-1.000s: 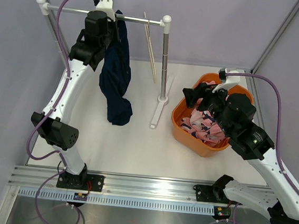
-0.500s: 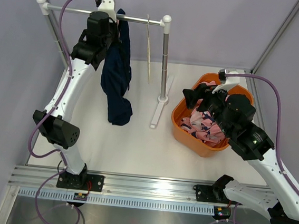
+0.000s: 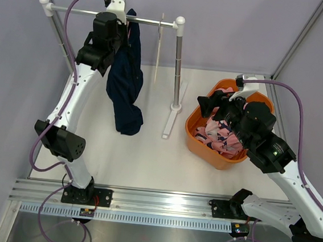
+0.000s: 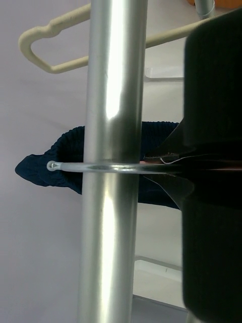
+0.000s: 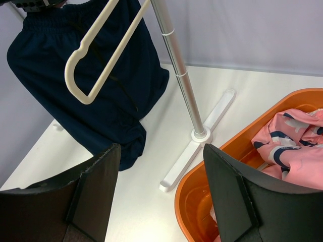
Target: Remove the shorts from the hanger
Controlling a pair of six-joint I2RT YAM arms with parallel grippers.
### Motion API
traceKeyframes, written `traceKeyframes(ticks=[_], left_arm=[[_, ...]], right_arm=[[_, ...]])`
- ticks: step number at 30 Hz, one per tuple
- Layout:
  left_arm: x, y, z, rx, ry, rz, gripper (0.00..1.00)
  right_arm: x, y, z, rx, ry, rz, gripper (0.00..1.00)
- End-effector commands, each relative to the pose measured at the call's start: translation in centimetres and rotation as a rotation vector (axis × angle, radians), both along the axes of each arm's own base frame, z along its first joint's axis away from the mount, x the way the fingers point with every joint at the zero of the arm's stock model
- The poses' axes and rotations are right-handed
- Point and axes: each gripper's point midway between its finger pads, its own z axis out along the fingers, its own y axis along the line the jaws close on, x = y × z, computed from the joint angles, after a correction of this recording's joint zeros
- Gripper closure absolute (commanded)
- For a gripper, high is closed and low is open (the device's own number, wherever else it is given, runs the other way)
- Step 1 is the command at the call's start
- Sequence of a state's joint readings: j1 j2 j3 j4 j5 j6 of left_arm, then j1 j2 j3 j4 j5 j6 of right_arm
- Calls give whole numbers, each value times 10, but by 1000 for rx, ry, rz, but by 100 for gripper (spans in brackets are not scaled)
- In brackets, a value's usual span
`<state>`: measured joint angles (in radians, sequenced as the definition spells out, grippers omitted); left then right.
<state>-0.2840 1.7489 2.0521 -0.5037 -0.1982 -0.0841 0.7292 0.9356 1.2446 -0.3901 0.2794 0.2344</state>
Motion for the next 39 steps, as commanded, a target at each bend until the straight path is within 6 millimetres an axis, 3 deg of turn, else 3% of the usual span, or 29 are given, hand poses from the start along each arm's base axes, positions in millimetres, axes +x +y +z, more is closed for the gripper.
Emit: traceKeyframes(ticks=[1,11,26,34,37,38,39], left_arm=[[-30,7,95,-33,-250,-29,100],[-40,14,98,-33,-256,-9,100],[-79,19,45,-80,-63,-4,100],[-136,19,25,-17,60,64,100],[-164,8,5,2,122,16,100],[-177,6,-10,21,161,-3,100],[-188,-6,-18,36,180,-41,100]], right_arm=[[1,-5,11,14,-39,-22,25],[2,-4,9,12,-35,-21,25],[-3,-4,7,24,-34,-5,25],[-1,1,-3,3,0,7,23],[-3,7,-4,11,15,35,23],[-4,8,-4,13,16,41,23],[-5,8,-5,9,24,47,23]])
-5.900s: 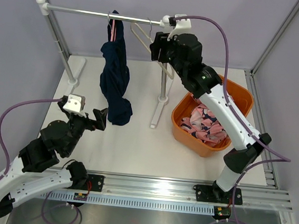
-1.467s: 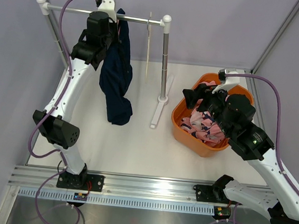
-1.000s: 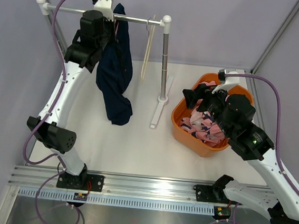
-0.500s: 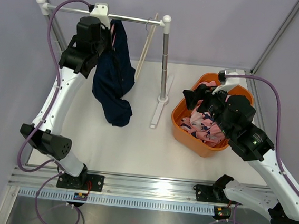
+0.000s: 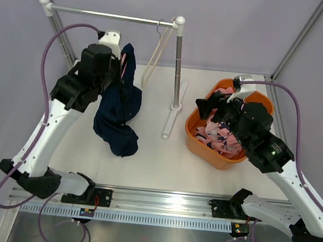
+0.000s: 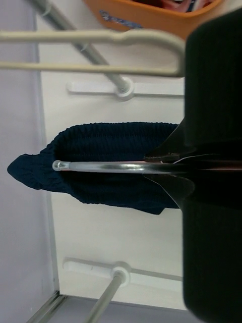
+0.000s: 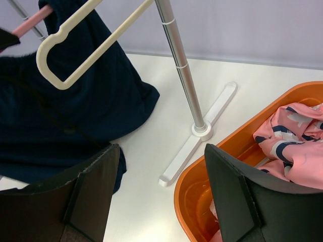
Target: Remove the shorts from the hanger
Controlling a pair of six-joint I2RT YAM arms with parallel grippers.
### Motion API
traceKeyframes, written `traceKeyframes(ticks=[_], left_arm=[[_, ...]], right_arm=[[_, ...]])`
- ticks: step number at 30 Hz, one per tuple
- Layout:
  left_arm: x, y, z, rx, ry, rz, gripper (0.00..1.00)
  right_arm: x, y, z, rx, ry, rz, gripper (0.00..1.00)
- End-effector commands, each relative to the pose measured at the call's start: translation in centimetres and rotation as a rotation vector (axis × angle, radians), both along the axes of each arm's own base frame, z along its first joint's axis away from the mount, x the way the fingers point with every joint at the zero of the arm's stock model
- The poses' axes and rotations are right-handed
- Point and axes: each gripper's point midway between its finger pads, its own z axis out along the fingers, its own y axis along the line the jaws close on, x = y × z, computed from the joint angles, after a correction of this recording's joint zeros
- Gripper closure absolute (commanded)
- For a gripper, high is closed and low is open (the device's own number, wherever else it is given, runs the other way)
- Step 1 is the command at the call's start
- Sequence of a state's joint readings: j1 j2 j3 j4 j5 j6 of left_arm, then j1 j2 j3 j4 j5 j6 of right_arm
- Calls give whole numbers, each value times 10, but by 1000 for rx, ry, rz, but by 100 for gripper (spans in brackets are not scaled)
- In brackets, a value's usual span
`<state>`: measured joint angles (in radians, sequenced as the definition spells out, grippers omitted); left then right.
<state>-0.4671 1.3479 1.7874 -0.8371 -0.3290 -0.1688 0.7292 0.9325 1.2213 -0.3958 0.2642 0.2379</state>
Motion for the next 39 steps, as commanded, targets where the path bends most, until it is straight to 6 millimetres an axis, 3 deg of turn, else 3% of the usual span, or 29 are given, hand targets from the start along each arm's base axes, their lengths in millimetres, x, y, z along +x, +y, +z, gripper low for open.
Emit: traceKeyframes(ticks=[1,3,9,16,24,29,39], left_arm=[[-39,2,-8,28,15,14,100],[-59,-1,-32,44,69,-8,100],[-109,-11,-75,-6,154,-125,100],[-152,-46,-98,-83,242,-401,100],[-160,-85,-109,-91,270,-553,100],[-161,-99,-105,-102,258,-595,100],[-167,-110,-98,-102,242,-626,100]], right_arm=[[-3,7,3,17,12,36,23],[-4,9,0,3,29,45,23],[-9,25,-12,-16,75,130,23],[-14,58,-41,-41,192,276,27],[-32,115,-57,-65,242,406,28],[-37,133,-61,-75,267,441,28],[-36,153,-98,-151,345,466,29]])
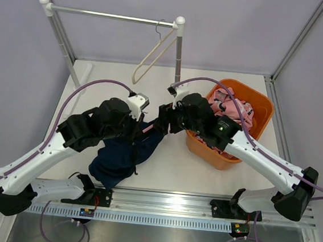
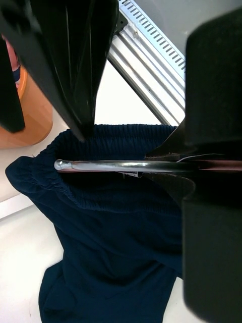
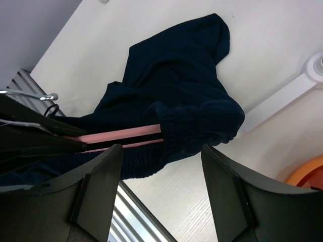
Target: Remove the shorts from the hanger
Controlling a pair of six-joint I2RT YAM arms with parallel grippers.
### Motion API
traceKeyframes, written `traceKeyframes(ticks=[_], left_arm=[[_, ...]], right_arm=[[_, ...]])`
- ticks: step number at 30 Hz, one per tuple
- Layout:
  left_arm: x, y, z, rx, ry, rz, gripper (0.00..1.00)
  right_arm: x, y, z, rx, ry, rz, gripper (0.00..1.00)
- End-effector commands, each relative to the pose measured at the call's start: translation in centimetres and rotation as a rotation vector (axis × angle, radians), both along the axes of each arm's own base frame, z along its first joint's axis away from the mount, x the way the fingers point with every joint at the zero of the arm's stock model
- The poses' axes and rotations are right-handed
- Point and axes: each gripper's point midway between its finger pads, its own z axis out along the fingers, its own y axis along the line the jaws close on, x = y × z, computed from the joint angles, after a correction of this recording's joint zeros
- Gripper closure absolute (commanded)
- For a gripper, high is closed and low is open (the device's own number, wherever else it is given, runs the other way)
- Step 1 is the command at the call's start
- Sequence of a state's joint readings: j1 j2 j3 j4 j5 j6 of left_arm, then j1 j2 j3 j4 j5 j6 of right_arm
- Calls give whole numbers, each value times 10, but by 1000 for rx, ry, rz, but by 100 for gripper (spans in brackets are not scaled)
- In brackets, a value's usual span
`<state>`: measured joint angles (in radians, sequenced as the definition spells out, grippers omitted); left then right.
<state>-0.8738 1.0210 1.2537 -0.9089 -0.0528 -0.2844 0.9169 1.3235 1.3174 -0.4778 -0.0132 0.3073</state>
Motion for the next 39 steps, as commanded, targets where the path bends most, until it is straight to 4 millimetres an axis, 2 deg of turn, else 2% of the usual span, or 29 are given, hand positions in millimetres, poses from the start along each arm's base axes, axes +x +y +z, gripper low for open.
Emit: traceKeyframes(ticks=[1,10,14,19,23,25,26,27,28,30,31,34,39], left_arm=[[6,-15,35,-107,-86,-26,100],[4,-9,44,-107,-109,-18,100],[0,-9,49,-116,-113,-30,100],[-9,-9,54,-134,-108,-57,100],[-13,-6,59,-146,-116,-68,100],[-15,-4,57,-137,-110,-71,100],[-16,-3,57,-134,-111,-73,100],[-16,-3,56,-131,-107,-74,100],[-17,-3,55,-127,-107,-77,100],[-19,-3,51,-119,-97,-85,100],[-19,-2,49,-115,-95,-89,100],[-22,-2,41,-97,-82,-95,100],[-28,3,32,-94,-79,-102,100]], right_arm=[[-5,12,11,22,-2,34,29],[-7,6,-12,-34,28,20,33],[-5,8,-19,-51,38,15,43],[6,8,-14,-57,9,-26,48],[13,10,-17,-77,1,-43,50],[16,11,-16,-77,-4,-56,58],[18,11,-15,-75,-4,-65,65],[19,11,-14,-74,-8,-69,65],[19,11,-15,-77,-7,-69,74],[23,8,-9,-75,-22,-94,83],[24,5,-9,-86,-22,-106,91],[32,-6,-2,-119,-48,-166,99],[56,-30,7,-168,-90,-290,100]])
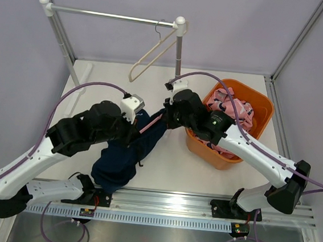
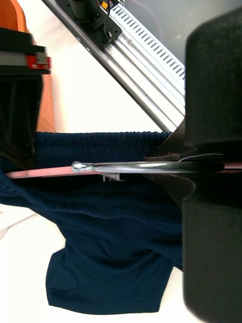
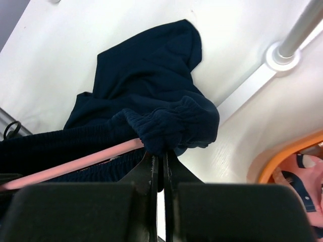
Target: Remove the shorts from the hanger
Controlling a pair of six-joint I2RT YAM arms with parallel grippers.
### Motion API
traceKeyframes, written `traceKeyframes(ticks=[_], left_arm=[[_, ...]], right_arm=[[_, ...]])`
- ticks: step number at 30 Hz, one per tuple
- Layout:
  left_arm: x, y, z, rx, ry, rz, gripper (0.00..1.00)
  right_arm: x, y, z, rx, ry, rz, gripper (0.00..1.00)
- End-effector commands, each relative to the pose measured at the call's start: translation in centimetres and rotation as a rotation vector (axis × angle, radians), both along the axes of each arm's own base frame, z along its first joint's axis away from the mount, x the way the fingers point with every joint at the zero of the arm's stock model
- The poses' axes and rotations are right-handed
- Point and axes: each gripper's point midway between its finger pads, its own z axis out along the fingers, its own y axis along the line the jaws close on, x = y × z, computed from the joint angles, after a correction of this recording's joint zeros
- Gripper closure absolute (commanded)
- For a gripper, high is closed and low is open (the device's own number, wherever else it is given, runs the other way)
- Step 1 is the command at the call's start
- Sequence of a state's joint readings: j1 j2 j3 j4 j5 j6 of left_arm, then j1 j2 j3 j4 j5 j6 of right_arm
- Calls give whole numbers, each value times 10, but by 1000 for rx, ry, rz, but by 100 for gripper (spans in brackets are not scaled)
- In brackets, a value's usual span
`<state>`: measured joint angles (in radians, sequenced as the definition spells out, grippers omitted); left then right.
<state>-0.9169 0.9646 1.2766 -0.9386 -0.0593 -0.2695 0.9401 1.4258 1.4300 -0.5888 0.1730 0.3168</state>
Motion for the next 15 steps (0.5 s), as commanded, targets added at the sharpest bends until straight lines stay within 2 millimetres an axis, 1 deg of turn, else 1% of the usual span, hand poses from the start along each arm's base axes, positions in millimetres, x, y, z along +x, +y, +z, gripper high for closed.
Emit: traceKeyframes(ticks=[1,3,8,9,10,12,15], left_arm=[[-14,-1,14,-69,-34,-63,100],[-18,2,14,-76,-35,-68,100],[-22,7,17,-91,-53,-74,100],[-27,6,19,-103,-44,-96,100],[-27,6,20,-105,-47,-95,100],[-26,8,20,-104,-54,-88,100],[-25,8,25,-121,-73,-87,100]], right_arm=[[35,-27,17,-43,-79,-151,100],[44,-33,17,-37,-68,-173,100],[55,-34,10,-43,-49,-187,100],[56,-34,9,-46,-43,-190,100],[58,-35,7,-47,-39,-194,100],[60,-35,7,-45,-40,-195,100],[56,-27,8,-10,-27,-162,100]])
